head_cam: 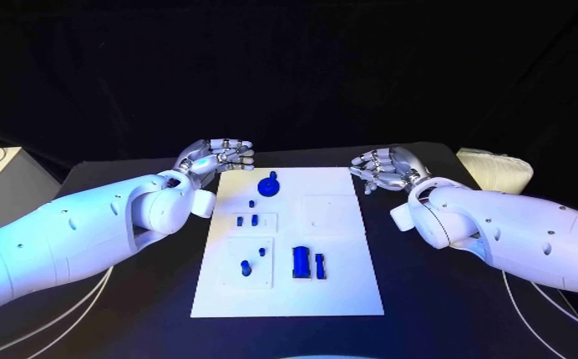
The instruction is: Assemble the parts on the task board
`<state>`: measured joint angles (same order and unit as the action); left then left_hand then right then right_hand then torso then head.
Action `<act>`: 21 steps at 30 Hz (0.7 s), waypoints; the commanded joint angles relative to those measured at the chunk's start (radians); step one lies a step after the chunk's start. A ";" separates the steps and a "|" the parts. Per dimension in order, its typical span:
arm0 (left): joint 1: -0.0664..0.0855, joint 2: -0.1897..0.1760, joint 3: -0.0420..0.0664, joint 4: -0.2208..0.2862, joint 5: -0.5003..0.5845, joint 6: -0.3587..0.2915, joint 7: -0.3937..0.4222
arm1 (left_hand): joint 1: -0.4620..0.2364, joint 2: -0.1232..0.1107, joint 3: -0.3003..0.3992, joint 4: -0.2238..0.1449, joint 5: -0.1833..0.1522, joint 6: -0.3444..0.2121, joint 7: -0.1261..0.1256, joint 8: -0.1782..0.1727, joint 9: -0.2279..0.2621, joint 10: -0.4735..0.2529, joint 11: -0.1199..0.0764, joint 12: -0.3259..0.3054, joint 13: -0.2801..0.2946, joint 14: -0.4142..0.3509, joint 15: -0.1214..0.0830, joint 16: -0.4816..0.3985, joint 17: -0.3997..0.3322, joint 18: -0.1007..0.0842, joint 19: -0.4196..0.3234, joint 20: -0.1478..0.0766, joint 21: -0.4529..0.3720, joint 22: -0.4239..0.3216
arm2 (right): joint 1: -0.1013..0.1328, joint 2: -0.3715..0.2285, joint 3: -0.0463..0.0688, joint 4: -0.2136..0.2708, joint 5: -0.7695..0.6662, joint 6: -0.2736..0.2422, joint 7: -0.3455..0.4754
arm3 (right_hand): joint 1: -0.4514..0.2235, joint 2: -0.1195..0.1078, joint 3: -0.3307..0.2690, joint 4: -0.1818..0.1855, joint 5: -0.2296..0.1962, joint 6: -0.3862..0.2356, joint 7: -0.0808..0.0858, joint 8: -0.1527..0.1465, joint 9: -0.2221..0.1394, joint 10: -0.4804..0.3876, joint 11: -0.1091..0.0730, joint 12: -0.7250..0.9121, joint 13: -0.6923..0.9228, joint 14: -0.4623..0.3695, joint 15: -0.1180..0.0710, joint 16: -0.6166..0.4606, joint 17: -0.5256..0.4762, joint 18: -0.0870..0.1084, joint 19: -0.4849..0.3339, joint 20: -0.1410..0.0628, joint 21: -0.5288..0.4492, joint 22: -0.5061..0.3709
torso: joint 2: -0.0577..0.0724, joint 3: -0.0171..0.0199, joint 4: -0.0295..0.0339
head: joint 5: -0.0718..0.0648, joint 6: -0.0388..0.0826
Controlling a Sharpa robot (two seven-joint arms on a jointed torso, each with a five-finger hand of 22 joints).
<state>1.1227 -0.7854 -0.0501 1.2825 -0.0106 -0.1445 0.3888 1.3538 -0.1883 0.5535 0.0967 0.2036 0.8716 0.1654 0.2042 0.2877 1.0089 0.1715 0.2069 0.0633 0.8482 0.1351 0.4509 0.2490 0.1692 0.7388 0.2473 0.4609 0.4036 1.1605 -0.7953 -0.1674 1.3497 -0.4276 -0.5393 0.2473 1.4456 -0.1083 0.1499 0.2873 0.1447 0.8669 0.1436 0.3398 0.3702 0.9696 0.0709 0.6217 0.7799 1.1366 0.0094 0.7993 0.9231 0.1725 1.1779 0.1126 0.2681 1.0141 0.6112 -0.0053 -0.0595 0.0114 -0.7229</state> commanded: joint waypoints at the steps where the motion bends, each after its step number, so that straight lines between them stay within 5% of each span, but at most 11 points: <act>1: -0.006 0.027 0.002 -0.045 0.077 -0.065 0.115 | 0.005 -0.005 -0.001 -0.003 -0.002 -0.009 -0.007 -0.012 -0.013 0.008 0.005 -0.063 0.000 -0.014 0.017 -0.086 -0.015 0.010 -0.004 0.019 -0.078 -0.053 | 0.001 0.031 0.006 -0.070 0.141 0.035 0.140 | 0.011 -0.014 0.054 0.000 -0.010 -0.003 0.012 -0.021 -0.020 0.005 0.019 -0.130 -0.158 -0.067 0.020 -0.102 -0.074 0.008 -0.041 0.020 -0.074 -0.073 | -0.014 0.0050 -0.0015 | 0.015 0.035; 2: -0.008 0.035 0.002 -0.056 0.079 -0.071 0.120 | 0.010 -0.002 0.001 -0.009 -0.001 -0.008 -0.007 -0.015 -0.018 0.012 0.005 -0.082 -0.001 -0.015 0.019 -0.114 -0.020 0.010 -0.002 0.024 -0.106 -0.073 | 0.001 0.039 0.007 -0.087 0.148 0.039 0.147 | 0.012 -0.032 0.095 0.000 -0.015 0.003 0.028 -0.033 -0.034 0.022 0.030 -0.198 -0.260 -0.093 0.038 -0.160 -0.131 0.008 -0.060 0.034 -0.121 -0.130 | -0.015 0.0058 -0.0011 | 0.016 0.038; 8: -0.015 0.065 0.003 -0.098 0.087 -0.095 0.137 | 0.019 0.006 0.018 -0.019 0.000 0.004 0.001 -0.013 -0.023 0.032 0.010 -0.102 0.000 -0.016 0.025 -0.152 -0.028 0.011 -0.001 0.029 -0.145 -0.102 | 0.001 0.076 0.016 -0.158 0.170 0.065 0.176 | 0.008 -0.078 0.181 -0.013 -0.020 0.019 0.042 -0.062 -0.063 0.036 0.056 -0.304 -0.457 -0.131 0.064 -0.312 -0.289 0.008 -0.087 0.066 -0.203 -0.272 | -0.014 0.0134 -0.0026 | 0.025 0.069; 9: -0.013 0.058 0.002 -0.091 0.053 -0.056 0.080 | -0.396 0.188 -0.554 -0.097 -0.204 -0.872 -0.165 -0.204 -0.288 -0.285 -0.172 -0.207 -0.063 -0.848 -0.135 -0.451 -0.249 -0.169 -0.739 -0.247 -0.461 -0.404 | 0.001 0.069 0.015 -0.147 0.118 0.020 0.105 | -0.428 0.108 -0.150 -0.287 -0.145 -0.867 -0.144 -0.340 -0.370 -0.268 -0.071 -0.622 -0.780 -0.428 -0.009 -0.799 -0.923 -0.173 -0.411 -0.113 -0.268 -1.014 | -0.013 0.0071 -0.0008 | 0.020 0.055; 10: -0.013 0.058 0.002 -0.091 0.053 -0.057 0.080 | -0.399 0.188 -0.554 -0.097 -0.204 -0.872 -0.165 -0.204 -0.288 -0.286 -0.172 -0.207 -0.063 -0.848 -0.135 -0.451 -0.249 -0.169 -0.739 -0.247 -0.461 -0.404 | 0.001 0.069 0.015 -0.146 0.119 0.019 0.106 | -0.432 0.108 -0.150 -0.287 -0.145 -0.867 -0.144 -0.340 -0.370 -0.268 -0.071 -0.622 -0.780 -0.434 -0.009 -0.799 -0.923 -0.173 -0.417 -0.113 -0.268 -1.014 | -0.013 0.0071 -0.0003 | 0.020 0.055; 11: -0.013 0.058 0.002 -0.089 0.052 -0.060 0.080 | -0.420 0.188 -0.554 -0.097 -0.204 -0.872 -0.165 -0.204 -0.288 -0.301 -0.172 -0.207 -0.063 -0.848 -0.135 -0.451 -0.249 -0.169 -0.739 -0.247 -0.461 -0.404 | 0.000 0.069 0.016 -0.143 0.121 0.017 0.107 | -0.456 0.108 -0.150 -0.287 -0.145 -0.867 -0.144 -0.340 -0.370 -0.970 -0.071 -0.622 -0.780 -1.137 -0.009 -0.799 -0.923 -0.173 -0.436 -0.113 -0.268 -1.014 | -0.014 0.0070 0.0010 | 0.019 0.057; 12: -0.014 0.057 0.003 -0.083 0.052 -0.068 0.081 | -0.475 0.188 -0.554 -0.097 -0.204 -0.872 -0.165 -0.204 -0.288 -1.009 -0.172 -0.207 -0.063 -0.848 -0.135 -0.451 -0.249 -0.169 -0.739 -0.247 -0.461 -0.404 | -0.002 0.068 0.020 -0.135 0.128 0.012 0.111 | -0.513 0.108 -0.150 -0.287 -0.145 -0.867 -0.144 -0.340 -0.370 -0.970 -0.071 -0.622 -0.780 -1.137 -0.009 -0.799 -0.923 -0.173 -1.178 -0.113 -0.268 -1.014 | -0.018 0.0069 0.0047 | 0.018 0.061; 17: -0.020 0.051 0.008 -0.044 0.047 -0.128 0.086 | -0.627 0.188 -0.554 -0.097 -0.204 -0.872 -0.165 -0.204 -0.288 -1.009 -0.172 -0.207 -0.063 -0.848 -0.135 -0.451 -0.249 -0.169 -0.739 -0.247 -0.461 -0.404 | -0.020 0.059 0.044 -0.076 0.178 -0.029 0.138 | -0.675 0.108 -0.150 -0.287 -0.145 -0.867 -0.144 -0.340 -0.370 -0.970 -0.071 -0.622 -0.780 -1.137 -0.009 -0.799 -0.923 -0.173 -1.178 -0.113 -0.268 -1.014 | -0.041 0.0061 0.0309 | 0.004 0.091; 18: -0.022 0.050 0.009 -0.032 0.046 -0.145 0.088 | -1.354 0.188 -0.554 -0.097 -0.204 -0.872 -0.165 -0.204 -0.288 -1.009 -0.172 -0.207 -0.063 -0.848 -0.135 -0.451 -0.249 -0.169 -0.739 -0.247 -0.461 -0.404 | -0.026 0.056 0.052 -0.058 0.193 -0.041 0.146 | -0.704 0.108 -0.150 -0.287 -0.145 -0.867 -0.144 -0.340 -0.370 -0.970 -0.071 -0.622 -0.780 -1.137 -0.009 -0.799 -0.923 -0.173 -1.178 -0.113 -0.268 -1.014 | -0.047 0.0059 0.0376 | 0.000 0.098; 19: -0.025 0.047 0.012 -0.012 0.044 -0.176 0.091 | -1.354 0.188 -0.554 -0.097 -0.204 -0.872 -0.165 -0.204 -0.288 -1.009 -0.172 -0.207 -0.063 -0.848 -0.135 -0.451 -0.249 -0.169 -0.739 -0.247 -0.461 -0.404 | -0.035 0.052 0.065 -0.027 0.219 -0.062 0.160 | -1.446 0.108 -0.150 -0.287 -0.145 -0.867 -0.144 -0.340 -0.370 -0.970 -0.071 -0.622 -0.780 -1.137 -0.009 -0.799 -0.923 -0.173 -1.178 -0.113 -0.268 -1.014 | -0.055 0.0057 0.0460 | -0.004 0.108; 21: -0.029 0.044 0.015 0.012 0.041 -0.211 0.094 | -1.354 0.188 -0.554 -0.097 -0.204 -0.872 -0.165 -0.204 -0.288 -1.009 -0.172 -0.207 -0.063 -0.848 -0.135 -0.451 -0.249 -0.169 -0.739 -0.247 -0.461 -0.404 | -0.046 0.047 0.079 0.007 0.248 -0.086 0.176 | -1.446 0.108 -0.150 -0.287 -0.145 -0.867 -0.144 -0.340 -0.370 -0.970 -0.071 -0.622 -0.780 -1.137 -0.009 -0.799 -0.923 -0.173 -1.178 -0.113 -0.268 -1.014 | -0.060 0.0055 0.0523 | -0.008 0.115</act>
<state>1.0954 -0.7415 -0.0373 1.2781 0.0408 -0.2637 0.4665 0.5957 -0.0258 0.0827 0.0110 0.0292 0.1260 0.0241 0.0282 0.0384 0.2009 0.0262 0.0194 0.0091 0.1198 0.0227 0.0434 0.0320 0.0363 0.1063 0.0398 0.0453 0.0434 1.1188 -0.7469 -0.0906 1.3356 -0.2534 -0.5639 0.3664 0.7472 -0.0271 0.0501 0.0378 0.0192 0.1282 0.0271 0.0401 0.0442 0.1726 0.0183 0.0455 0.0458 0.1728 0.0110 0.0695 0.0908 0.0371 0.2382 0.0260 0.0133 0.1066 0.5697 0.0011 -0.0290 0.0115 -0.6244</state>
